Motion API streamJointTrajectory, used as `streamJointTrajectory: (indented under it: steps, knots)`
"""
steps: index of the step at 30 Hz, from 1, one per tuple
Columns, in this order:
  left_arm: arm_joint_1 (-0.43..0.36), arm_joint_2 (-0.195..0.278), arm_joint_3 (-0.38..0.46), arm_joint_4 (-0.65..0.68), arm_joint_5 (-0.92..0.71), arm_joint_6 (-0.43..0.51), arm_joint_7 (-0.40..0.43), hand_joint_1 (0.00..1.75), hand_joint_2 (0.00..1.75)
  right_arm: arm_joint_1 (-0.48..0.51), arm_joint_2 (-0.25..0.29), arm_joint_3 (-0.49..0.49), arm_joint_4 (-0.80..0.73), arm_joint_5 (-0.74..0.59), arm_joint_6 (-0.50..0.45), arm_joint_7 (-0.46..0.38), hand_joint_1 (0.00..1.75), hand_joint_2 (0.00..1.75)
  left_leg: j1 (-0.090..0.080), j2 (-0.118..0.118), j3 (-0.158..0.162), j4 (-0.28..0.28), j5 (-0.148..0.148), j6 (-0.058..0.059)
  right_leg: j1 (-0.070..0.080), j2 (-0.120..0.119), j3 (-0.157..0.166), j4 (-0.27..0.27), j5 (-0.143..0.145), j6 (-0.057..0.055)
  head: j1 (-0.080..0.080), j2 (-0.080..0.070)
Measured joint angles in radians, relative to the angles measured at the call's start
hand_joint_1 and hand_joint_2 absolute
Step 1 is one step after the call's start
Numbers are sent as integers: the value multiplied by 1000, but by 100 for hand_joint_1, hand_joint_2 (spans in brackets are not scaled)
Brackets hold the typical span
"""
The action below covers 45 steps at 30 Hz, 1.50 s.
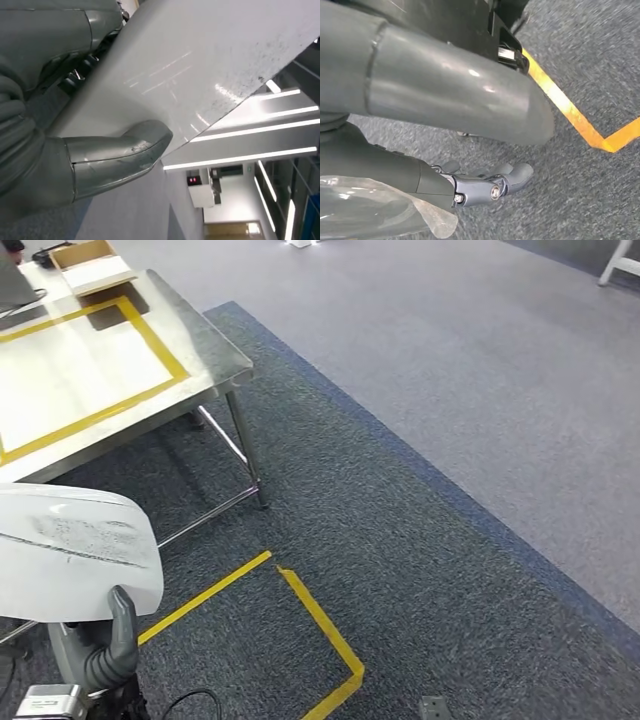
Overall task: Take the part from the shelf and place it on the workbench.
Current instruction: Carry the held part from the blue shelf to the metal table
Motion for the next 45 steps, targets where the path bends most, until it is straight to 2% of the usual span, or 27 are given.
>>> streamJointTrajectory:
  steps: [1, 2, 3, 5, 7, 9, 10, 12, 14, 15, 16, 17, 19, 21, 23, 25, 27, 29, 31, 32, 33, 35, 36, 38, 41, 43, 45]
  knots:
    - [-1, 2, -1, 0, 4, 5, 0, 175, 175, -1, 0, 0, 0, -2, 0, -4, 0, 0, 2, 4, -14, 28, -1, -1, 1, -15, 2, 0, -3, 0, 0, 0]
    - [-2, 4, -2, 0, 9, 11, 0, 175, 175, -3, 0, -1, 0, -3, 1, -8, 0, 0, 3, 8, -10, 19, 17, -1, 1, -30, 5, 0, -6, 0, 0, 0]
    - [-4, 7, -4, -1, 14, 15, 0, 175, 175, -6, 0, -1, 0, -2, 1, -13, 0, 0, 3, 15, 12, -27, 49, 1, 1, -43, 10, 0, -9, 2, 0, 0]
    - [-11, 11, -11, -3, 24, 18, 0, 175, 175, -15, 0, -2, 0, 1, 2, -19, 0, 0, -5, 58, 75, -157, 107, 11, 4, -67, 19, 0, -17, 8, 0, 0]
    - [-21, 15, -17, -4, 32, 9, 0, 175, 175, -26, 0, -2, 0, 3, 0, -21, 0, 0, -16, 93, 105, -226, 119, 23, 9, -89, 26, -1, -24, 19, 0, 0]
    - [-23, 18, -18, -4, 39, -7, 0, 175, 175, -38, -1, -1, 0, 13, -1, -21, 0, 0, -18, 79, 105, -233, 116, 33, 11, -110, 35, -7, -28, 30, 0, 0]
    - [-23, 20, -17, -5, 41, -14, 0, 175, 175, -44, -2, 3, 0, 23, -2, -21, 0, 0, -16, 67, 108, -239, 118, 38, 11, -107, 38, -7, -32, 35, 1, 0]
    - [-31, 24, -14, -4, 42, -28, 0, 175, 175, -54, -2, 12, 0, 38, -5, -28, 0, 0, -8, 43, 115, -250, 124, 49, 9, -57, 22, 34, -62, 44, 7, 0]
    - [-43, 24, -12, -2, 47, -41, 0, 175, 175, -56, -3, 18, 0, 38, -6, -37, 0, 0, -5, 18, 116, -253, 126, 58, 8, 3, -43, 154, -116, 47, 13, 0]
    - [-45, 23, -11, -1, 52, -46, 0, 175, 175, -53, -4, 18, 0, 38, -6, -39, 0, 0, -5, 3, 115, -253, 126, 61, 8, 15, -81, 219, -137, 48, 14, 0]
    - [-43, 21, -10, 1, 57, -49, 0, 175, 175, -48, -4, 18, 0, 38, -8, -37, 0, 0, -5, -12, 116, -253, 125, 62, 8, 19, -109, 259, -139, 49, 14, 0]
    - [-40, 18, -8, 3, 61, -51, 0, 175, 175, -42, -4, 19, 0, 40, -11, -35, 0, 0, -4, -29, 117, -253, 124, 62, 8, 20, -121, 264, -123, 49, 14, 0]
    - [-32, 8, -5, 6, 57, -48, 0, 175, 175, -29, -4, 20, 0, 50, -20, -33, 0, 0, -2, -61, 121, -252, 122, 58, 4, 36, -94, 169, -45, 49, 14, 0]
    - [-24, -2, -2, 9, 44, -43, 0, 175, 175, -16, -4, 24, 0, 65, -31, -27, 0, 0, -3, -88, 120, -246, 117, 49, -3, 83, -48, 49, 12, 47, 13, 0]
    - [-16, -12, 0, 12, 37, -44, 0, 175, 175, -7, -5, 30, 0, 76, -40, -11, 0, 0, -2, -110, 113, -241, 117, 37, -4, 107, -25, 4, 17, 42, 12, 0]
    - [-2, -21, 1, 15, 31, -48, 2, 175, 175, -1, -5, 34, 0, 74, -43, 5, 0, 0, 2, -123, 108, -240, 118, 26, -4, 87, -17, -3, 17, 31, 12, 0]
    - [12, -27, 1, 18, 19, -48, 5, 175, 175, 2, -5, 34, 0, 67, -42, 12, 0, 0, 0, -81, 92, -204, 95, 16, -7, 61, -10, -9, 17, 19, 4, 0]
    - [18, -31, 2, 21, 11, -47, 7, 175, 175, 7, -6, 34, 0, 69, -42, 23, 0, 0, 0, -18, 40, -94, 38, 6, -5, 32, -2, -10, 12, 10, -6, 0]
    - [22, -35, 3, 25, 9, -48, 7, 175, 175, 14, -7, 34, 0, 76, -52, 34, 0, 0, 5, 3, -14, 17, -2, -1, -3, 3, 4, -10, 5, 7, -7, 0]
    - [24, -36, 4, 27, 8, -49, 7, 175, 175, 16, -8, 34, 0, 75, -61, 35, 0, 0, 8, 6, -20, 30, 4, -3, -3, -7, 6, -10, 2, 8, -7, 0]
    - [26, -38, 5, 28, 6, -50, 7, 175, 175, 17, -8, 34, 0, 72, -70, 35, 0, 0, 9, 8, -6, 3, 28, -3, -3, -14, 9, -10, 0, 9, -7, 0]
    - [27, -41, 6, 30, -3, -47, 7, 175, 175, 14, -7, 34, 0, 63, -76, 28, 0, 0, 9, 15, 59, -122, 91, 2, -2, -22, 15, -10, -4, 14, -7, 0]
    - [26, -43, 6, 30, -6, -44, 7, 175, 175, 12, -7, 34, 0, 61, -74, 23, 0, 0, 8, 19, 88, -180, 109, 6, 0, -23, 16, -9, -7, 18, -7, 0]
    - [25, -44, 4, 29, -2, -37, 6, 175, 175, 9, -7, 33, 0, 59, -70, 12, 0, 0, 3, 24, 113, -232, 111, 13, 3, -25, 17, -10, -9, 30, -5, 0]
    - [21, -43, 0, 25, 10, -27, 5, 175, 175, 3, -7, 33, 0, 57, -62, -14, 0, 0, 4, 18, 120, -245, 109, 31, 0, -23, 18, -11, -18, 49, -2, 0]
    - [12, -42, -4, 21, 16, -24, 5, 175, 175, -1, -7, 33, 0, 58, -56, -32, 0, 0, 8, 15, 129, -256, 111, 45, -2, -4, -14, 52, -53, 54, 4, 0]
    - [2, -40, -11, 21, 17, -24, 4, 175, 175, -2, -7, 33, 0, 59, -53, -42, 0, 0, 5, 11, 132, -257, 107, 54, -1, 14, -89, 187, -105, 54, 9, 0]
